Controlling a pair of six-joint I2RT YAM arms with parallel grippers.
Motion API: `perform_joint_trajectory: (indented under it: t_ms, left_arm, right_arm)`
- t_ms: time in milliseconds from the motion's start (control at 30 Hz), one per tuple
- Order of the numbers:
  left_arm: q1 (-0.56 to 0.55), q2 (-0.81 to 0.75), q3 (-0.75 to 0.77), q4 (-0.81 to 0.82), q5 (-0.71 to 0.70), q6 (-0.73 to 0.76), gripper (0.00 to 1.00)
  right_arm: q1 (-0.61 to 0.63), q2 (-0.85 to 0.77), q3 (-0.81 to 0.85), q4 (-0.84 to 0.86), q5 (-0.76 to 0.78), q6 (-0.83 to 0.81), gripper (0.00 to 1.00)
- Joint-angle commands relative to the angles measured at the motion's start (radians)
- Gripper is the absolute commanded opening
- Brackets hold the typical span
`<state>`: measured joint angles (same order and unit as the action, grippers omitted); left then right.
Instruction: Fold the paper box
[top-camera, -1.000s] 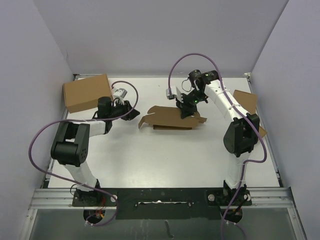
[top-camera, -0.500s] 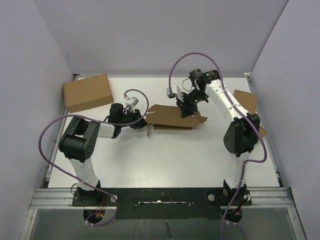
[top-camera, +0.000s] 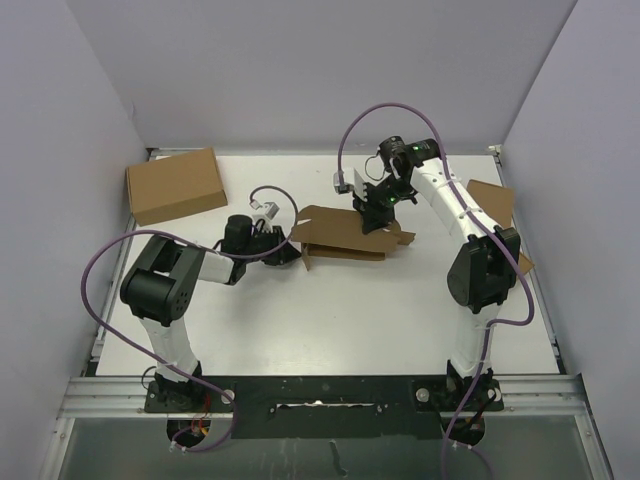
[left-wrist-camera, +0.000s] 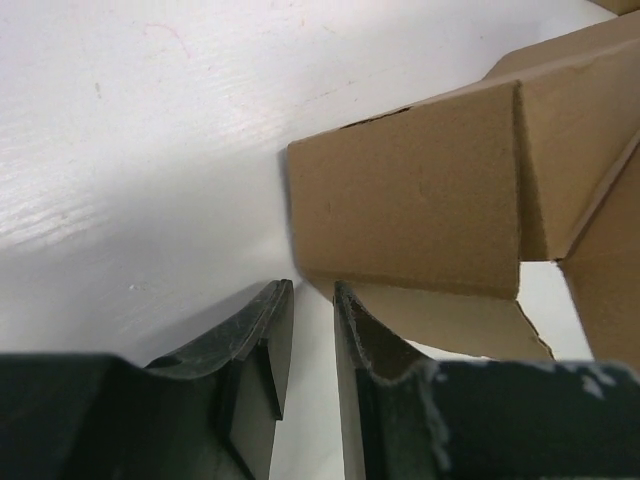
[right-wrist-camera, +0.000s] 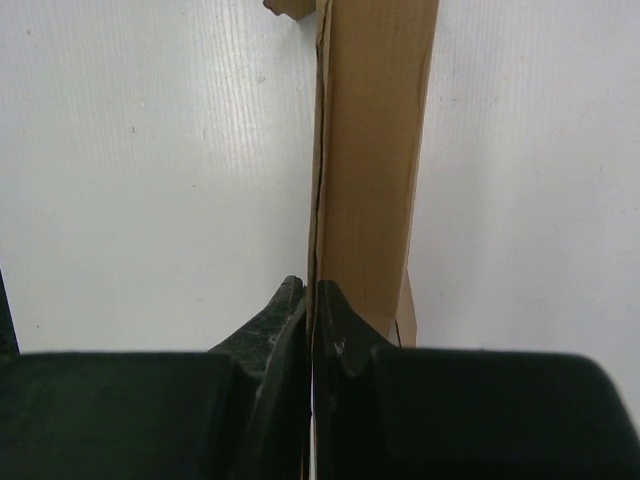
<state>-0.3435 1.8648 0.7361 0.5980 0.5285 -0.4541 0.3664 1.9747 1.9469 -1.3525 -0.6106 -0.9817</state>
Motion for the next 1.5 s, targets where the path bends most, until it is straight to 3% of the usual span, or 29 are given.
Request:
perform_joint_trajectory:
  t_ms: [0,367,633,833,1200,1467]
  left_arm:
    - [-0.008,-0.021,0.041,0.147,0.062,0.031,0.22]
    - [-0.008,0.026,-0.021,0.417,0.174,0.234,0.33]
    - [-0.009,0.104,-0.109,0.727,0.195,0.252,0.38]
    - [-0.005,0.127,-0.145,0.828,0.215,0.230,0.39]
    - [-0.027,0.114,-0.100,0.712,0.130,0.237,0.40]
    - [-0.109,0.090,-0.098,0.643,-0.136,0.261,0.41]
  right_arm:
    - [-0.003,-0.004,0.025,0.020,-0.032,0.014,0.00]
    - [-0.009,0.010,0.053,-0.004,-0.058,0.008,0.00]
    - [-0.014,0.018,0.064,-0.006,-0.072,0.021,0.00]
    - [-0.023,0.022,0.072,-0.010,-0.084,0.031,0.00]
    - [-0.024,0.024,0.073,-0.026,-0.117,0.031,0.00]
    - [-0.024,0.044,0.087,-0.049,-0.139,0.040,0.00]
